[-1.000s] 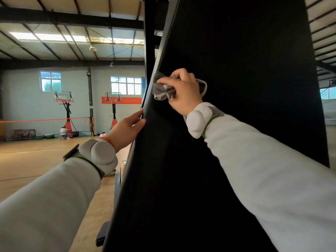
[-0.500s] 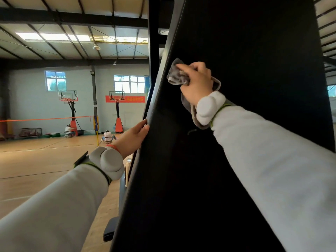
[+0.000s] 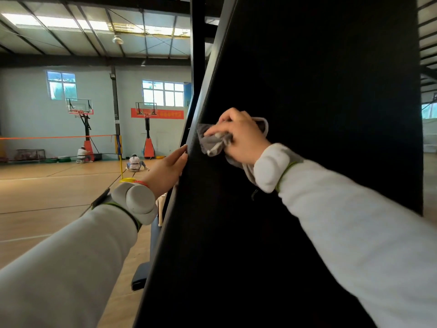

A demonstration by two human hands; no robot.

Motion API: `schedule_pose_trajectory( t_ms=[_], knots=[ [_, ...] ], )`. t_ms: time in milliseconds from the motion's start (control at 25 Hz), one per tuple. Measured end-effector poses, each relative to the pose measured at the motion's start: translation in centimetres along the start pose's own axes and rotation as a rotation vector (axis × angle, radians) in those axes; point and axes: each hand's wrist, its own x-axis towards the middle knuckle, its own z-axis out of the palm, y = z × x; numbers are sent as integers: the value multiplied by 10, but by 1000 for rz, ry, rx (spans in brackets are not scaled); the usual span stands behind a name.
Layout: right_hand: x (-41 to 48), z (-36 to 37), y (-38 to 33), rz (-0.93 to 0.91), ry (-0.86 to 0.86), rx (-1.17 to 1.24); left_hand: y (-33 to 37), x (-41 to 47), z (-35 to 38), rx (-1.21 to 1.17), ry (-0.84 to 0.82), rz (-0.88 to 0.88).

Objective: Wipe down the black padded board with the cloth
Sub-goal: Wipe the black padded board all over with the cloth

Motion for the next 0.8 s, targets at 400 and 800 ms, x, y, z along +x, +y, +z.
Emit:
schedule_pose_trajectory(
  t_ms=[400, 800],
  knots=[
    [-1, 24, -17, 106, 175, -1, -10, -9, 9, -38, -9, -110],
    [6, 2, -17, 181, 257, 20, -35, -37, 15, -23, -120, -212]
  ],
)
